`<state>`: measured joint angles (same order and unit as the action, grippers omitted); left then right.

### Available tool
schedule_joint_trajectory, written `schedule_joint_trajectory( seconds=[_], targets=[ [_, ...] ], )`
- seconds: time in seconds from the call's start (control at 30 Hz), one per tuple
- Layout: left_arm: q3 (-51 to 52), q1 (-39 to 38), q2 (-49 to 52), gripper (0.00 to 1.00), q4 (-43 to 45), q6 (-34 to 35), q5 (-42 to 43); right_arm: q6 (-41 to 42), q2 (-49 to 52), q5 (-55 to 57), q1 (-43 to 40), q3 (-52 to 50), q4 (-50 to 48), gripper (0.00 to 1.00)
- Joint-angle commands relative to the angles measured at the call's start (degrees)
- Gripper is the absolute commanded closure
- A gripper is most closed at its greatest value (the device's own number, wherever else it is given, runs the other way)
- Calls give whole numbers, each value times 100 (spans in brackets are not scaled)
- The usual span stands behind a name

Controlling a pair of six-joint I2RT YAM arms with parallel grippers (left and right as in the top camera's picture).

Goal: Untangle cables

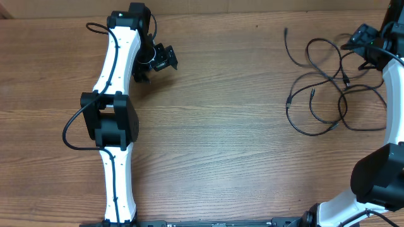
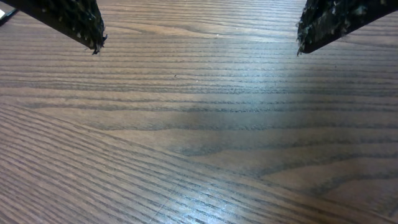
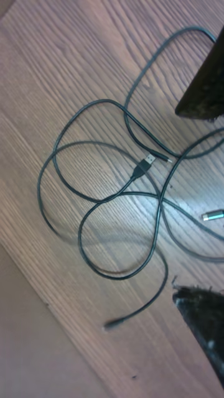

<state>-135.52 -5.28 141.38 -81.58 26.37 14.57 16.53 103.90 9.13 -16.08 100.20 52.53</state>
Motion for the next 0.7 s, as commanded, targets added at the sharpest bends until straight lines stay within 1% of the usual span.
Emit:
schedule_joint_trajectory(
  seconds=[0.0, 0.03, 0.07, 0.67],
  targets=[
    [-76, -74, -92, 1, 0, -48, 2, 17, 17, -24, -17, 101, 2, 8],
    [-76, -74, -92, 0, 2, -48, 4, 20, 17, -24, -17, 101, 13, 3],
    [-76, -74, -92, 0, 0, -48, 4, 20, 17, -24, -17, 101, 24, 0],
    [-76, -72, -92, 0, 2, -48, 2, 17, 17, -24, -11, 101, 94, 0]
  ],
)
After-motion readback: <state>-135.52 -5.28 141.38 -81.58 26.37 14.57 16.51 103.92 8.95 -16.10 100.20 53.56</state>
